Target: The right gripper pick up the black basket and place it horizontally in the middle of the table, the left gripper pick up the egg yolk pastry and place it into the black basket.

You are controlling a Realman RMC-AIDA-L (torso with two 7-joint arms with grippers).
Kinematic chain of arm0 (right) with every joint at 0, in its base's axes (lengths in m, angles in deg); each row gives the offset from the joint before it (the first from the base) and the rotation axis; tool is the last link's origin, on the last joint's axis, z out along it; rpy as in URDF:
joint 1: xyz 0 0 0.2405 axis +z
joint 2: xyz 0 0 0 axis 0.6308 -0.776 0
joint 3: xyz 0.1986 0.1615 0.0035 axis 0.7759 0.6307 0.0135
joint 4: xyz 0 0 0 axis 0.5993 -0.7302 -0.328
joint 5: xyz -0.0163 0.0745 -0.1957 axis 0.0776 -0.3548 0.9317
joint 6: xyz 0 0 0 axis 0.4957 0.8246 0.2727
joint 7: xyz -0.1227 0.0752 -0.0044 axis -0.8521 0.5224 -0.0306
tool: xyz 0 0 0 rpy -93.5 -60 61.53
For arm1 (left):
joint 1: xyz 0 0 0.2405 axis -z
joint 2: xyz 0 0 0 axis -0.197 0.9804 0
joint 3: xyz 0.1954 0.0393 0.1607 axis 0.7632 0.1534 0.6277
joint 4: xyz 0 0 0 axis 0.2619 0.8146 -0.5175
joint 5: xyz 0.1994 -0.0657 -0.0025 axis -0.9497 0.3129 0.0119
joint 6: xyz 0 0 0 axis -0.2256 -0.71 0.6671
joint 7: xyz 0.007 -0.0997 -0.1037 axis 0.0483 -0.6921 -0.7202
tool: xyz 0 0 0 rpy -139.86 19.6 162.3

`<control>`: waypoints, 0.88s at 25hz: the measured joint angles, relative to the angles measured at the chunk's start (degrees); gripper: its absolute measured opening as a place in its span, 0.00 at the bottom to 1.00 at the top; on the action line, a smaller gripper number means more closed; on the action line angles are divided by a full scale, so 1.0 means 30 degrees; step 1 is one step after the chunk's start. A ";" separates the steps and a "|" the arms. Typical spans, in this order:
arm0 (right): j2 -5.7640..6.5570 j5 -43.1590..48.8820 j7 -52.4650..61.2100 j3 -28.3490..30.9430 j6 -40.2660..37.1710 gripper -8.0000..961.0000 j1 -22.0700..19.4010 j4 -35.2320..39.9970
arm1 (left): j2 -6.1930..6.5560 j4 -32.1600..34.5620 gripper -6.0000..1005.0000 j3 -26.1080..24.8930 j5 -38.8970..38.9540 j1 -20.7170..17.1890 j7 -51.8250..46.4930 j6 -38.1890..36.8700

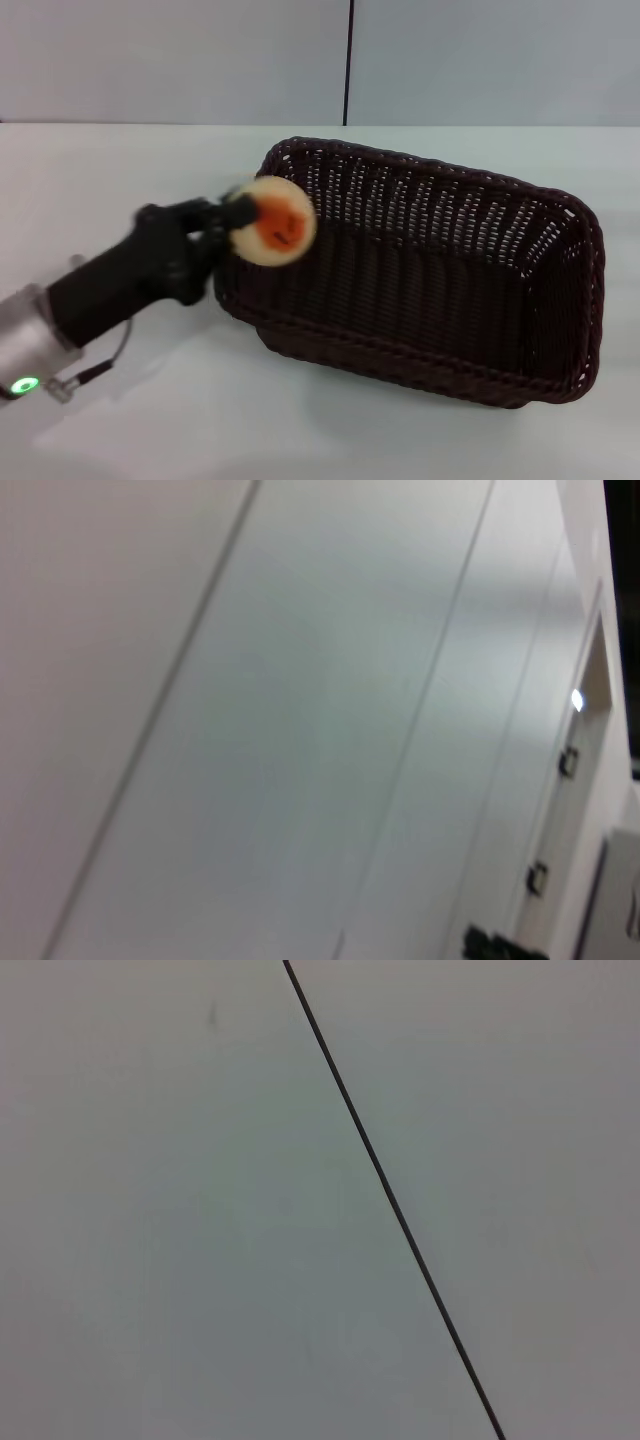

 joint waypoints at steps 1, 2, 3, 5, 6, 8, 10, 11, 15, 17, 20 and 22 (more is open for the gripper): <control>-0.0006 0.0025 0.0000 -0.0058 -0.0001 0.59 -0.0018 -0.0004 | -0.0001 -0.0308 0.10 0.0337 -0.0001 0.0271 -0.0400 0.0811; -0.0006 0.0025 0.0000 -0.0058 -0.0001 0.59 -0.0018 -0.0004 | -0.0001 -0.0308 0.11 0.0337 -0.0001 0.0271 -0.0400 0.0811; -0.0018 0.0032 0.0000 -0.0073 -0.0014 0.59 -0.0023 -0.0006 | -0.0002 -0.0562 0.12 0.0501 -0.0005 0.0403 -0.0708 0.1388; -0.0048 0.0054 0.0000 -0.0091 -0.0085 0.59 -0.0023 -0.0007 | -0.0014 -0.0786 0.14 0.0521 0.0001 0.0475 -0.0954 0.2070; -0.0067 0.0059 0.0005 -0.0095 -0.0153 0.59 -0.0016 -0.0097 | -0.0026 -0.0809 0.16 0.0532 0.0001 0.0483 -0.0949 0.2147; -0.0069 0.0059 0.0006 -0.0094 -0.0156 0.59 0.0002 -0.0192 | -0.0033 -0.0824 0.18 0.0550 0.0001 0.0493 -0.0885 0.2211; -0.0060 -0.0034 0.0016 0.0012 -0.0162 0.59 0.0147 -0.0489 | -0.0022 -0.0820 0.20 0.0439 0.0077 0.0482 -0.0821 0.2033; -0.0063 -0.0260 0.0101 0.0127 -0.0232 0.59 0.0394 -0.0681 | 0.0012 -0.0780 0.22 0.0261 0.0139 0.0464 -0.0795 0.1830; -0.0119 -0.0544 0.0146 0.0158 -0.0568 0.59 0.0802 -0.0964 | 0.0058 -0.0599 0.30 -0.0552 0.0180 0.0355 -0.0709 0.1058; -0.0131 -0.0610 0.0143 0.0167 -0.0714 0.59 0.1012 -0.1118 | 0.0089 -0.0561 0.37 -0.1582 0.0198 0.0074 -0.0377 0.0411; -0.0135 -0.0695 0.0122 0.0179 -0.0753 0.59 0.1133 -0.1231 | 0.0101 -0.0543 0.48 -0.3714 0.0202 -0.0760 0.0725 -0.0715; -0.0138 -0.1003 0.0105 0.0179 -0.0756 0.59 0.1090 -0.1298 | 0.0104 -0.0602 0.58 -0.5750 0.0232 -0.1524 0.1577 -0.1504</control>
